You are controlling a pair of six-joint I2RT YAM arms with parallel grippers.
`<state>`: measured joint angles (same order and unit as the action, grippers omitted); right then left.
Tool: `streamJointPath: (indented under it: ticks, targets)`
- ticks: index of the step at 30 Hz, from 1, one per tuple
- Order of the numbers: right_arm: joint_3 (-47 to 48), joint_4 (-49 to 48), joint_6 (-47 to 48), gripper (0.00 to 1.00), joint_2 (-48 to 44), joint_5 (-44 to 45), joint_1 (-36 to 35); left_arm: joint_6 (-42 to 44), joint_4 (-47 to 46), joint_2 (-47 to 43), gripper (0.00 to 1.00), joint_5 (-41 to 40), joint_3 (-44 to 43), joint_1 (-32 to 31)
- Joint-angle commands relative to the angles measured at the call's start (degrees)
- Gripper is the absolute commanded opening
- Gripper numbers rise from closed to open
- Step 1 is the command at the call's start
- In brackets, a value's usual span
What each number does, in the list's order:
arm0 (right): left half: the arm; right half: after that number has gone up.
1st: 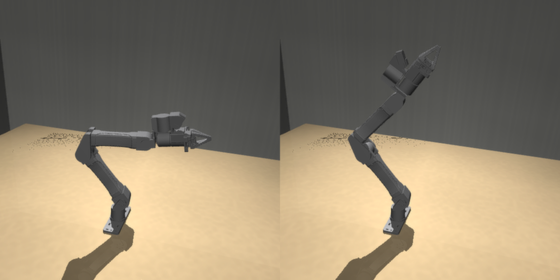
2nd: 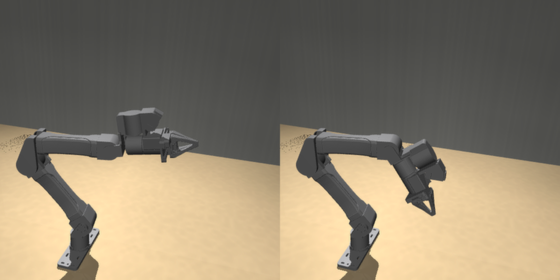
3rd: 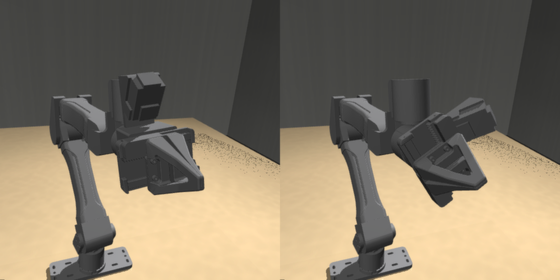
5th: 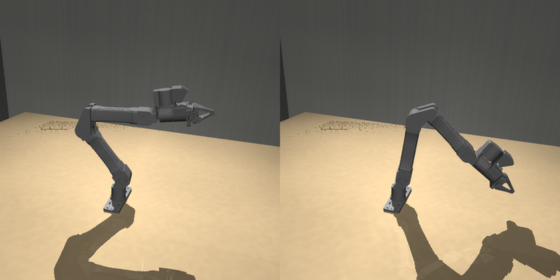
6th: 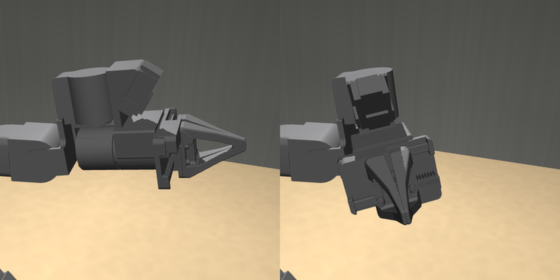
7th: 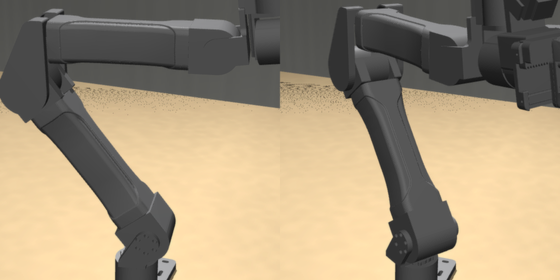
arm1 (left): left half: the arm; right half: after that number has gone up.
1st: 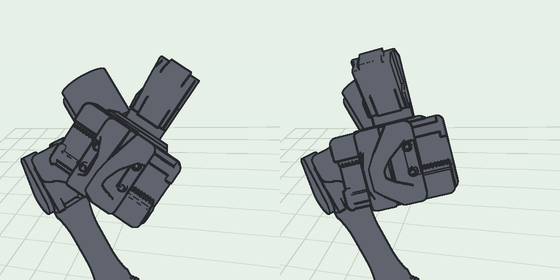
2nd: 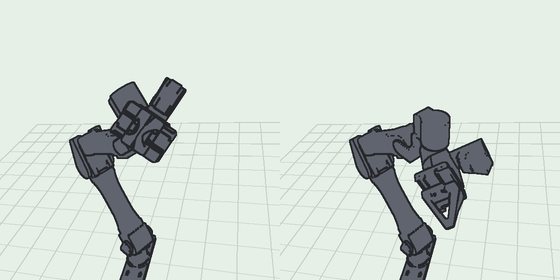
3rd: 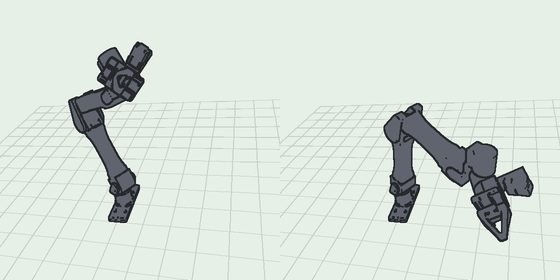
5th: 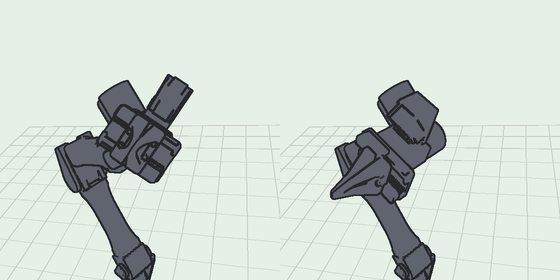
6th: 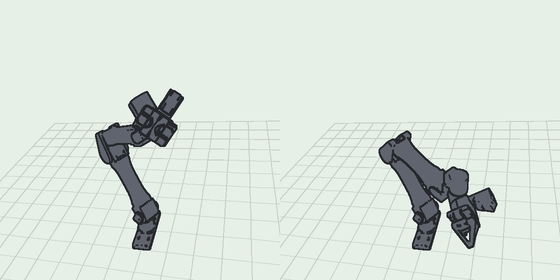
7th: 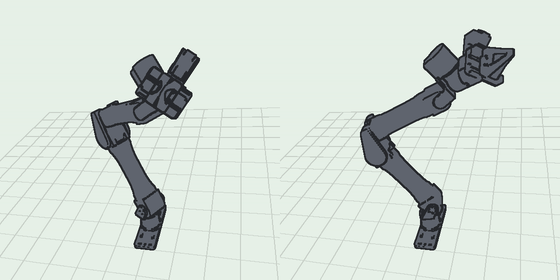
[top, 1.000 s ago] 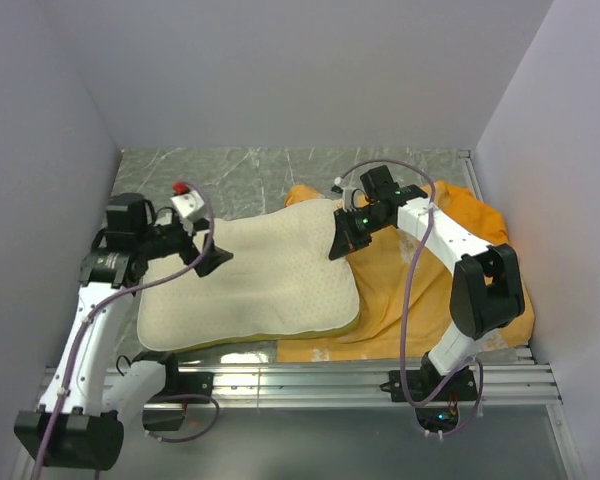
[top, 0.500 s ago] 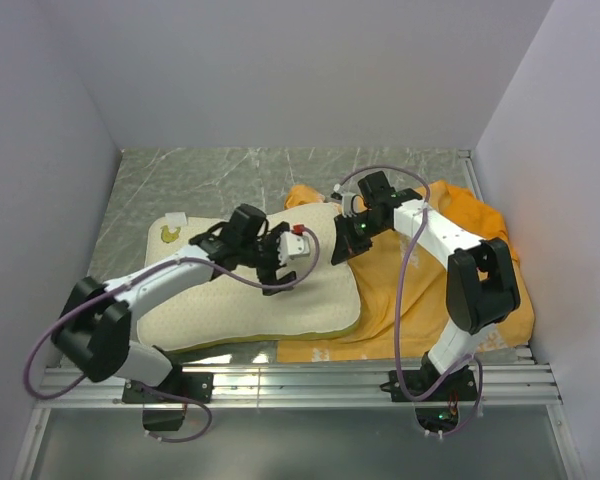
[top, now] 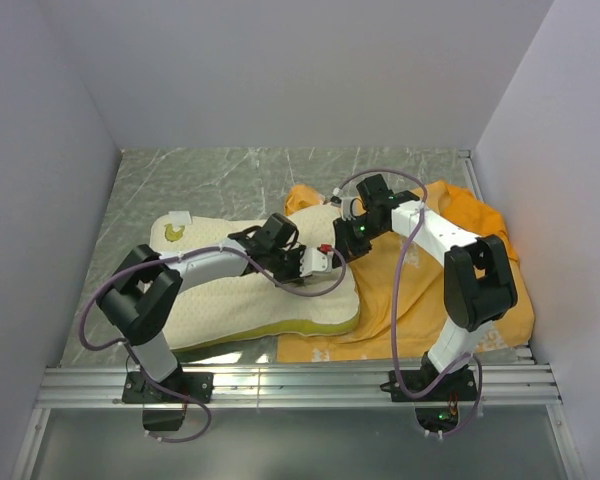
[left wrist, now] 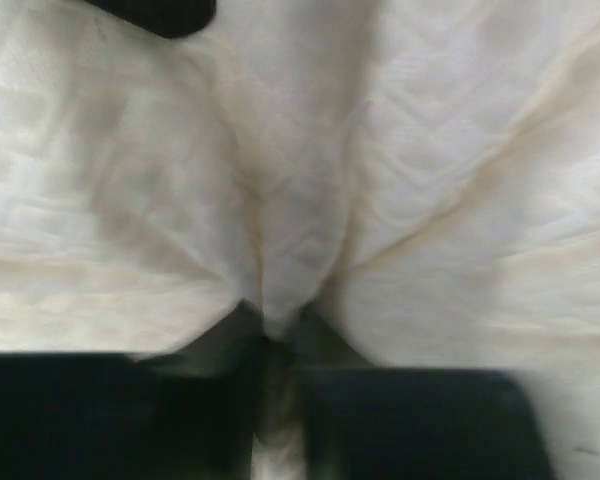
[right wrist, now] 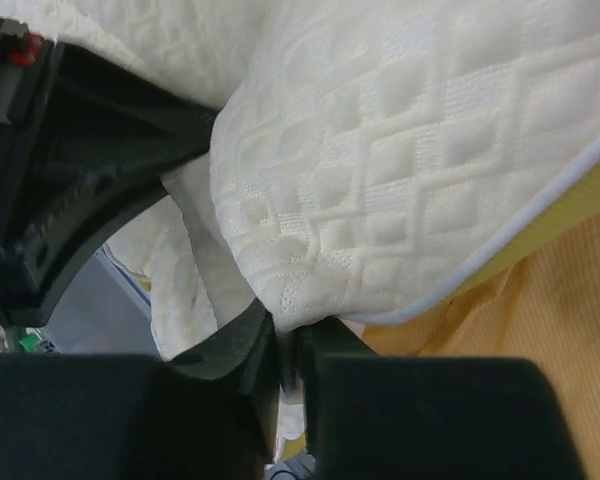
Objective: Put the pillow into the pillowcase
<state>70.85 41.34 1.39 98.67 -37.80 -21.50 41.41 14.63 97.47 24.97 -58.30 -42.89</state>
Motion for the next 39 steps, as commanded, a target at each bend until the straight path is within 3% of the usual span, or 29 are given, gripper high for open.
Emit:
streamJointPath:
  ticks: [1,3,6,9,13,28,37,39]
  targets:
    - [1.3,-0.4,0.0,0.29,-1.0,-0.4,0.4,4.0,10.7,4.6,0.01,1.2,-3.1,-1.1]
    - [1.7,0.3,0.0,0.61,-2.8,1.8,2.1,4.5,14.7,3.7,0.0,3.5,-3.9,0.9]
    - [1.8,1.2,-0.2,0.66,-5.8,8.7,6.5,4.2,14.2,-2.6,0.0,8.6,-0.8,4.6]
    - [1.0,1.1,-0.1,0.62,-8.4,19.9,8.0,3.3,13.2,-9.5,0.0,10.4,1.8,6.8]
    - [0.6,0.6,-0.9,0.52,-6.7,24.2,7.4,1.7,11.7,-15.7,0.0,12.4,4.1,8.5]
    - [4.2,-3.0,-3.8,0.56,7.1,20.1,0.3,-1.5,13.3,-17.0,0.0,18.9,3.9,16.2]
    - [5.6,-3.7,-3.5,0.46,10.6,20.6,-2.8,-1.0,14.0,-17.7,0.0,18.5,4.4,16.8]
    - [5.9,-3.7,-3.3,0.37,11.4,20.8,-2.8,-0.5,14.3,-17.5,0.0,18.5,4.3,16.9]
